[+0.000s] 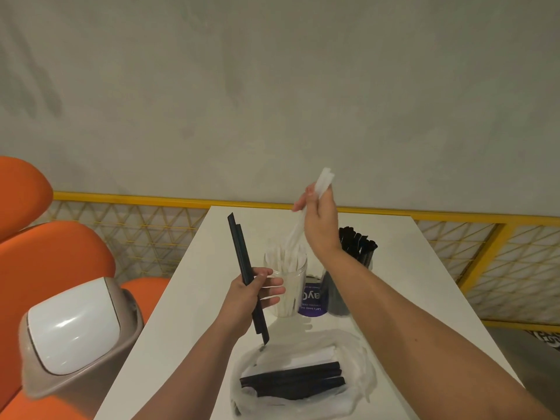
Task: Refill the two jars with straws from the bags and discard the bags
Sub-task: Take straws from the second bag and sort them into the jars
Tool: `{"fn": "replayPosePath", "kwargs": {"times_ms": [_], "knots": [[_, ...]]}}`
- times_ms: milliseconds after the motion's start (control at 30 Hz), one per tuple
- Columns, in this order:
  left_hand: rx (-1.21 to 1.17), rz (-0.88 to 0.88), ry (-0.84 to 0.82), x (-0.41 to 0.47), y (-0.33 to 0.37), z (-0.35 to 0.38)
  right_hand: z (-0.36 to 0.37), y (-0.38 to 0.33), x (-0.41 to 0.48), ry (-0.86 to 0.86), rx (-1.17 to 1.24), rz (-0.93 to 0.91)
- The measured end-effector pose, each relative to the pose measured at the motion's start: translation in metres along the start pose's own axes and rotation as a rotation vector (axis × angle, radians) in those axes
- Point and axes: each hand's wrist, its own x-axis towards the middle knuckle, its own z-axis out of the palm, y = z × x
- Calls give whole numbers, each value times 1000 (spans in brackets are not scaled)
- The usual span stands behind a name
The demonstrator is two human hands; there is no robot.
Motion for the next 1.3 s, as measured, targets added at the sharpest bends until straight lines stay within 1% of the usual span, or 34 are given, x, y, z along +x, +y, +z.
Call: {"fn": "replayPosePath", "kwargs": {"times_ms": [100, 167, 200, 300, 333, 367, 467, 533, 600, 633, 667, 700, 767, 833, 867, 933, 1000, 1100, 1200, 1300], "knots": [[5, 8, -6, 0, 1, -1, 7, 26, -15, -100, -74, 107], [21, 17, -12, 1, 1, -2, 10, 41, -23, -175, -168, 190], [30, 20, -15, 1, 1, -2, 10, 50, -25, -205, -282, 199], [40, 26, -29, 2, 2, -2, 7, 66, -25, -348, -807, 197], [41, 29, -38, 2, 2, -2, 6, 66, -24, -386, -880, 212], [44, 32, -48, 1, 3, -1, 6, 65, -24, -412, -884, 231], [55, 40, -85, 0, 4, 2, 4, 53, -24, -441, -823, 243], [58, 41, -121, -1, 5, 5, 2, 42, -25, -381, -762, 176], [62, 37, -168, -3, 7, 9, -2, 27, -28, -284, -602, 88], [73, 38, -200, -5, 8, 12, -3, 19, -30, -274, -509, 79], [90, 39, -237, -7, 10, 16, -4, 11, -33, -299, -424, 112], [115, 39, -270, -9, 10, 21, -6, 3, -36, -356, -346, 192], [166, 43, -327, -10, 10, 30, -10, -8, -41, -477, -205, 401], [221, 45, -374, -10, 10, 37, -20, -15, -44, -524, -30, 559], [235, 44, -393, -9, 9, 42, -27, -17, -45, -532, 45, 590], [230, 42, -422, -8, 6, 49, -39, -19, -48, -534, 75, 586], [249, 38, -437, -8, 4, 58, -50, -16, -50, -475, 44, 549], [403, 79, -449, -6, 3, 69, -69, -9, -44, -256, 7, 455], [476, 108, -377, -2, 3, 81, -94, -4, -30, -65, -15, 314], [533, 161, -285, 6, 3, 95, -113, -3, -17, 25, -34, 209]]}}
